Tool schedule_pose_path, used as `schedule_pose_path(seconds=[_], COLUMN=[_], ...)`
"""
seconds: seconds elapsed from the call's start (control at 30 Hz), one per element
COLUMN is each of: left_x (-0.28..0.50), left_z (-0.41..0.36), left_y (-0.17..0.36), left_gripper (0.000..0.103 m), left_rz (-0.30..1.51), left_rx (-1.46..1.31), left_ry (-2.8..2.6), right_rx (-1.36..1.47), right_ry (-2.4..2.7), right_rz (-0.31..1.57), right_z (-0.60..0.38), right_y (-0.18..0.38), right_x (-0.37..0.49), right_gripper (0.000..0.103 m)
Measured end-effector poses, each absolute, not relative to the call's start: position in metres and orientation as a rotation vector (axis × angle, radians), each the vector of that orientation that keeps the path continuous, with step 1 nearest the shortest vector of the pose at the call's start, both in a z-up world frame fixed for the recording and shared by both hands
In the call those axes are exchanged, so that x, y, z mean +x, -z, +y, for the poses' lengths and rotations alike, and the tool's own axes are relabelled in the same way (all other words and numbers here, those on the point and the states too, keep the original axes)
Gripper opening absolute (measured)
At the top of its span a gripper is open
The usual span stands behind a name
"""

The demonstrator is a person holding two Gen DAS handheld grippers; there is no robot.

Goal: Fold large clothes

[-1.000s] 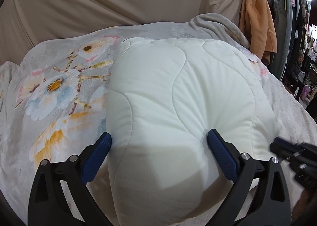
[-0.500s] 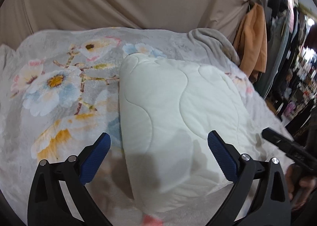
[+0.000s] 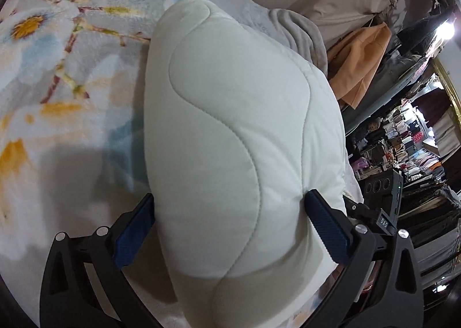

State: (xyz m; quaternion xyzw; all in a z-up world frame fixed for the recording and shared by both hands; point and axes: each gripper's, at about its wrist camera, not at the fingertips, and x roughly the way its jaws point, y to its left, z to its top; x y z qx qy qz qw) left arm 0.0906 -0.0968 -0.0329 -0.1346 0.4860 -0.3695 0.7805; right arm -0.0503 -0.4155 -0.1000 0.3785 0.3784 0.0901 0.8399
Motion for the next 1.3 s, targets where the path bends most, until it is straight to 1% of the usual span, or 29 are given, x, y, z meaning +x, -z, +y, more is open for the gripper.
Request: schedule_pose_path(seconds=[0.1,0.17,0.23,0.27,0.3,0.33,0.43,0.6,0.73,0.83,0.93,1.03,1.07,1.13,1.2,1.23,1.27,1.3], left_x=[0.088,0.084,0.078,0.074,0.073,0.07,0.066,0.05,0.048,0.065,0.092,0.138,0.156,0.195,0.236,0.251,0.259,0.259], left_z=[-0.105,-0.109,-0.111,-0.112,-0.111,-0.108,-0.103,-0.082,-0.047,-0.013,0.014,0.041,0.049,0.059,0.064,0.066,0.077,0.089], left_y=[0.031,0.025,0.015,0.009,0.003,-0.003,-0.026,-0.082,-0.131,-0.15,-0.152,-0.13,-0.118,-0.086,-0.039,-0.016,0.004,0.013], left_gripper=[0.098,0.094,0.081,0.078,0.073,0.068,0.063,0.061,0.061,0.061,0.061,0.062,0.063,0.065,0.066,0.075,0.078,0.081], left_rz=[1.028,1.0,0.953,0.924,0.901,0.874,0.795,0.592,0.416,0.35,0.308,0.339,0.372,0.457,0.591,0.665,0.688,0.675], left_rx=[-0.259,-0.23,-0.187,-0.167,-0.152,-0.139,-0.113,-0.061,-0.056,-0.079,-0.081,-0.08,-0.092,-0.104,-0.1,-0.105,-0.168,-0.229], left_ry=[0.803,0.803,0.799,0.798,0.799,0.801,0.813,0.833,0.813,0.775,0.721,0.645,0.625,0.573,0.51,0.479,0.475,0.514], right_rx=[0.789,0.783,0.758,0.737,0.714,0.694,0.645,0.51,0.383,0.312,0.294,0.303,0.328,0.358,0.399,0.419,0.435,0.468], right_ry=[-0.202,-0.207,-0.215,-0.206,-0.193,-0.186,-0.176,-0.163,-0.198,-0.244,-0.301,-0.342,-0.356,-0.367,-0.352,-0.332,-0.32,-0.331], right_rz=[0.788,0.781,0.757,0.744,0.729,0.711,0.654,0.519,0.383,0.328,0.303,0.337,0.364,0.428,0.549,0.635,0.694,0.677], right_z=[-0.413,-0.41,-0.405,-0.4,-0.398,-0.395,-0.382,-0.354,-0.327,-0.298,-0.273,-0.246,-0.237,-0.222,-0.209,-0.204,-0.204,-0.207], right_y=[0.1,0.098,0.088,0.081,0.074,0.067,0.041,-0.019,-0.076,-0.107,-0.12,-0.111,-0.098,-0.071,-0.026,0.003,0.025,0.038], right_x=[-0.046,-0.045,-0.048,-0.05,-0.052,-0.053,-0.056,-0.061,-0.059,-0.034,0.005,0.06,0.087,0.126,0.173,0.195,0.205,0.205], right_gripper=[0.084,0.074,0.051,0.047,0.04,0.037,0.033,0.033,0.032,0.032,0.032,0.033,0.033,0.038,0.039,0.043,0.049,0.054])
